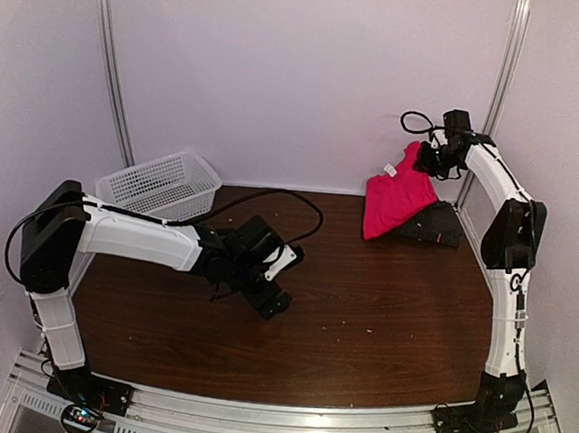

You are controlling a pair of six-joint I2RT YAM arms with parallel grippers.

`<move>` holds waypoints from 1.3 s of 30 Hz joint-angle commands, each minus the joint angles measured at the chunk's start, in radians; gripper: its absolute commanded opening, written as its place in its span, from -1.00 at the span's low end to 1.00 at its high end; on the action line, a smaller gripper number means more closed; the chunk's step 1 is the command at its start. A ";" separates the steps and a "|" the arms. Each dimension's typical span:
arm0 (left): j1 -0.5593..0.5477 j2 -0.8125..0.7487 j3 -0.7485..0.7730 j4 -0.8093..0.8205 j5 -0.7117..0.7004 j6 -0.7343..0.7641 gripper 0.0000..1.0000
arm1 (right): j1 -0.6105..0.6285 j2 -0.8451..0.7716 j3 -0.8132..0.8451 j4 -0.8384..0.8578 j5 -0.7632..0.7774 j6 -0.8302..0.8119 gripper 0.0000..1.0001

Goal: Fold and stack the mixed laundry pile
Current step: Place the square-folded T-shirt at the corner of the board.

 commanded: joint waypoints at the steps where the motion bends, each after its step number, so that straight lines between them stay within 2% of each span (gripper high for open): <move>1: 0.008 0.014 0.036 0.008 0.013 0.010 0.95 | -0.041 -0.062 0.040 0.042 -0.069 0.034 -1.00; 9: 0.007 0.031 0.040 0.003 0.024 0.013 0.95 | -0.130 -0.029 0.015 0.063 -0.139 0.052 -1.00; 17: 0.007 0.041 0.057 -0.015 0.023 0.022 0.95 | -0.163 0.062 -0.004 0.091 -0.200 -0.025 -1.00; 28: 0.008 0.045 0.074 -0.037 0.014 0.029 0.95 | -0.205 0.175 -0.006 0.153 -0.180 -0.105 -0.96; 35: 0.016 0.044 0.077 -0.057 0.005 0.024 0.95 | -0.235 0.220 0.002 0.172 -0.140 -0.122 -0.71; 37: 0.022 0.041 0.079 -0.061 0.003 0.022 0.95 | -0.242 0.218 0.005 0.176 -0.095 -0.122 -0.54; 39: 0.028 0.037 0.081 -0.064 0.000 0.022 0.95 | -0.250 0.211 0.008 0.184 -0.064 -0.123 -0.46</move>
